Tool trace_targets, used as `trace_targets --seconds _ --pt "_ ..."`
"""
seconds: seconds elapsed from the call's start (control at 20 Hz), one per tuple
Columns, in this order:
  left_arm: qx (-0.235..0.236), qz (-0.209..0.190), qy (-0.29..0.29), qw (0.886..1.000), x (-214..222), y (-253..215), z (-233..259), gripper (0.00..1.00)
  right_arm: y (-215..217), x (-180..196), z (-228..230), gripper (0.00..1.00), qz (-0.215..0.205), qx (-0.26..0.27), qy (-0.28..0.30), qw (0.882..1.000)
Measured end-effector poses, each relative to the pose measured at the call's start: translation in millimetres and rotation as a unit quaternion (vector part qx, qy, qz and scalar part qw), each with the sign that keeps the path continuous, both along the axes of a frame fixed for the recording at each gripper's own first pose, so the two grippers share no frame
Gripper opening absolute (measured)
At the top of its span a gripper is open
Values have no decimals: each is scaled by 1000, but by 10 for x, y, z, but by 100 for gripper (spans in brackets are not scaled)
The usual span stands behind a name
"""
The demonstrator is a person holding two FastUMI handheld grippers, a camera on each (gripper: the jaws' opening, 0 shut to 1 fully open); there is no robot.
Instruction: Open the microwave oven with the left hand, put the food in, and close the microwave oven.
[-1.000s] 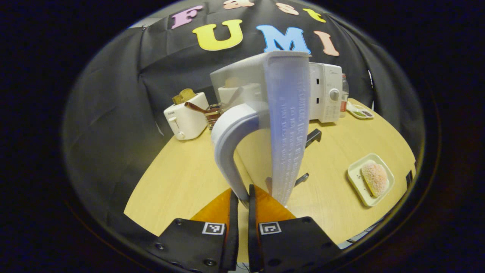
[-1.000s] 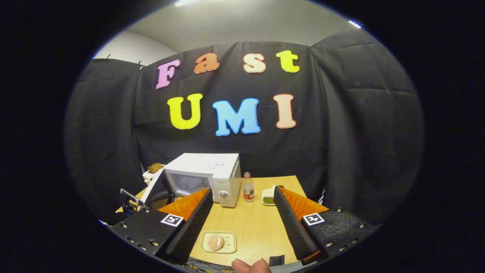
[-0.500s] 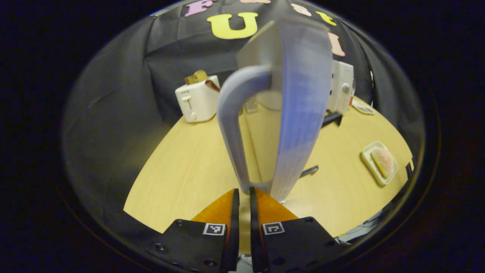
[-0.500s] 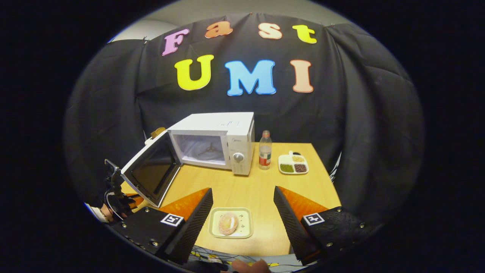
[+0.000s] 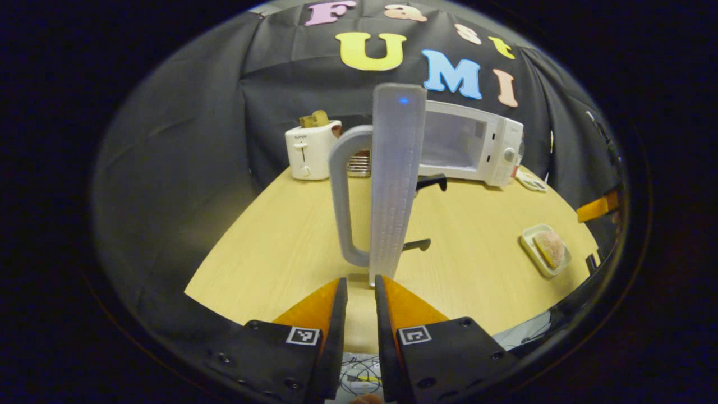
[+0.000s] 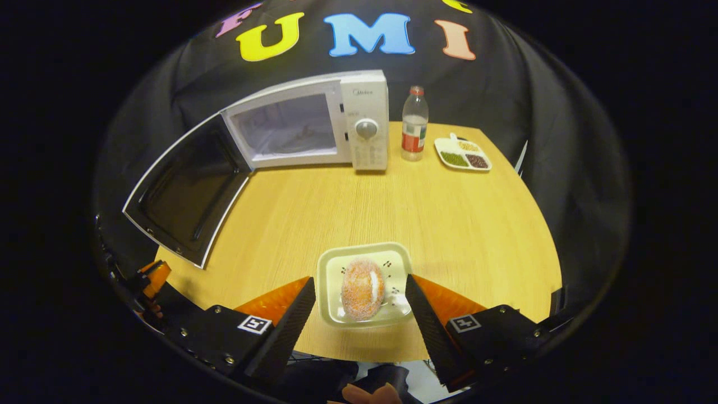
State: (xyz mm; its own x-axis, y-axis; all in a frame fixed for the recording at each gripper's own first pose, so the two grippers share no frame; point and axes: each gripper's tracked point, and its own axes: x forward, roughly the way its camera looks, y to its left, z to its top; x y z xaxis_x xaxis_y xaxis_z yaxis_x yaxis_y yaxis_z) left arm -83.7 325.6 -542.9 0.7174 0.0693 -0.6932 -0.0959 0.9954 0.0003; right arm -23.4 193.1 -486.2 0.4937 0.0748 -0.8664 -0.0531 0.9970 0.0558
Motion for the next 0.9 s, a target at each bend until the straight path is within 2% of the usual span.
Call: trace_targets --seconds 0.05,0.15,0.3,0.5,0.7,0.8,0.85,0.9 --pt "1 17 -14 1000 -55 38 153 36 15 23 -125 98 4 -8 10 1000" --pt "1 51 -47 998 -94 95 468 62 54 46 -299 99 12 -19 26 999" --pt "16 69 -97 993 -93 166 1021 96 91 113 -488 99 15 -36 37 999" --pt "1 91 -141 986 -91 245 1534 95 -20 125 -747 99 16 -73 59 995" --pt "-32 106 -167 980 -98 278 1891 93 63 90 -932 99 6 -63 83 995" --pt "-36 118 -188 974 -88 333 2086 94 64 85 -980 96 11 -72 88 993" --pt "-38 120 -193 973 -83 358 2123 97 85 101 -1011 95 5 -69 87 994" --pt "-43 121 -194 973 -91 370 2137 92 94 90 -986 92 -1 -67 90 994"
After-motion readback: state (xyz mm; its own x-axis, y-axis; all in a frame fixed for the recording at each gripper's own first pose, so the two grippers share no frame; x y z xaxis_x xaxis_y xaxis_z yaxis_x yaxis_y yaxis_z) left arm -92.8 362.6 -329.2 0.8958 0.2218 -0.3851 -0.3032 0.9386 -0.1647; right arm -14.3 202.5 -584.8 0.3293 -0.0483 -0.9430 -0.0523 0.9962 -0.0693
